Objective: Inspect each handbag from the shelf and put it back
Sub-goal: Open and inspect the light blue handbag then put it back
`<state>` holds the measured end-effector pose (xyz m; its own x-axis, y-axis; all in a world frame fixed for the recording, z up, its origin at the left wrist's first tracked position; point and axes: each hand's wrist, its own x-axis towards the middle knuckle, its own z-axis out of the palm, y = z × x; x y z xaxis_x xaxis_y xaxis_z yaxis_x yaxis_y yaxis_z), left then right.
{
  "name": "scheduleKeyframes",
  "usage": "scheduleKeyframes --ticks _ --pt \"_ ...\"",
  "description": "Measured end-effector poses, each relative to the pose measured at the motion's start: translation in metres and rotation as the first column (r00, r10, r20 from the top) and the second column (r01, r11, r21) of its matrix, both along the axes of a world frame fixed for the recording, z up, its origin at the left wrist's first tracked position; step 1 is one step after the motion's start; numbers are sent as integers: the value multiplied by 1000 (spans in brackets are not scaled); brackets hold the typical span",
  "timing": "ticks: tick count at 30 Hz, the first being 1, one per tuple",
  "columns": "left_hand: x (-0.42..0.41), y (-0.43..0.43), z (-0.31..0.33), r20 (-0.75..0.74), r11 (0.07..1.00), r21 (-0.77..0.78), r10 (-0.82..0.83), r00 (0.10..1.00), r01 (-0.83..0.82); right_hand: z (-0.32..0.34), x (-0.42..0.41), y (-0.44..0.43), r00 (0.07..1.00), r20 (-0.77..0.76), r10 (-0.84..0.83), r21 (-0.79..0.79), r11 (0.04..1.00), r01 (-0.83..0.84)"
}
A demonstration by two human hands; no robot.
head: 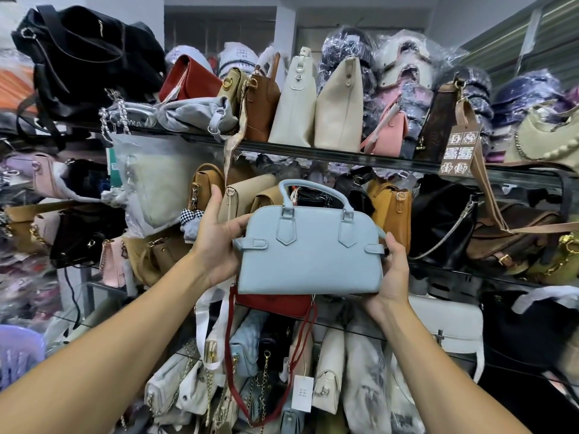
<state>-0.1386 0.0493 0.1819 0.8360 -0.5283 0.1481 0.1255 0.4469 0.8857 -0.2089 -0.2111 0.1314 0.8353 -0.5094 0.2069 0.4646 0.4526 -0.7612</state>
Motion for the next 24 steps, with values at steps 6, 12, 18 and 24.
scheduleKeyframes --ticks 6,12,18,24 --pt "15 4 -5 -92 993 -71 87 992 -94 18 -10 26 998 42 -45 -108 993 49" --pt "20 10 -4 -125 990 -124 51 991 -66 25 -12 43 989 86 -117 -168 977 130" --pt "18 13 3 -132 990 -101 83 988 -97 30 -19 48 992 77 -100 -287 951 118" --pt "27 14 11 -198 975 65 220 955 -211 44 -22 51 984 -110 -140 -294 950 103"
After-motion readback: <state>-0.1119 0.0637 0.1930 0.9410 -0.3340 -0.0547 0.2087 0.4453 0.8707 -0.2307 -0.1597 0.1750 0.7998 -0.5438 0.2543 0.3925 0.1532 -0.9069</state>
